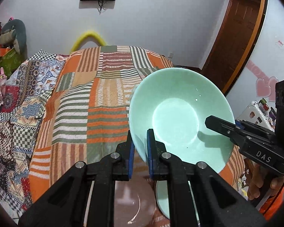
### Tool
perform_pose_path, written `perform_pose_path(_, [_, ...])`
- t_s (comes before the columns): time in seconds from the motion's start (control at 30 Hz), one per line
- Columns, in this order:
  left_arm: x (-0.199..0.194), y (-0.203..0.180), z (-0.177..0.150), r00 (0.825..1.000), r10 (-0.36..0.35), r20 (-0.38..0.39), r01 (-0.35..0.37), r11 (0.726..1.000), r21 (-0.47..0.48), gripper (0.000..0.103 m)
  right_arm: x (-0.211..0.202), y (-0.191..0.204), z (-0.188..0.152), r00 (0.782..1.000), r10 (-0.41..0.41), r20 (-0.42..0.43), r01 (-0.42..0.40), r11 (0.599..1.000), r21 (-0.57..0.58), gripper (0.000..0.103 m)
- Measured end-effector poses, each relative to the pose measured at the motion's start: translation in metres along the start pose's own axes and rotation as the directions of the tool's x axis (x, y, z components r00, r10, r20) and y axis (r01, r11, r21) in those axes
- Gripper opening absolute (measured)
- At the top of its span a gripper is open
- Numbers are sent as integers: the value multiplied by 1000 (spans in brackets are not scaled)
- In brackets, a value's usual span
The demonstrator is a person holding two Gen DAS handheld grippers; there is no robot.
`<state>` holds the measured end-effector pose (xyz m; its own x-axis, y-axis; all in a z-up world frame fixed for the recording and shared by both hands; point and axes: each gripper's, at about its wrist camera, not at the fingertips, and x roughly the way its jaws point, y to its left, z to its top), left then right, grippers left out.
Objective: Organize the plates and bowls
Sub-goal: 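Lift the pale green bowl and carry it over the pink bowl with both grippers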
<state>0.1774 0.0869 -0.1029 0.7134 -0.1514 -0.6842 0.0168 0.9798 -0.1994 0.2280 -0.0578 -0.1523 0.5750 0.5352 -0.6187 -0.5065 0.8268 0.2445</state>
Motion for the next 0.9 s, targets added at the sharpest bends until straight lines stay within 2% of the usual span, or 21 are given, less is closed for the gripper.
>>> perform_pose_path(0.47, [-49,24,-49,999,43,10,-42,996,-75,10,-9,43,-36,998,67,-11,-67,998,2,24])
perform_pose_path(0.9, [-53,55,-77,996,86,-29,-89,988,-127,10,16,62,-59,990,121,-78,-120,993,15,24])
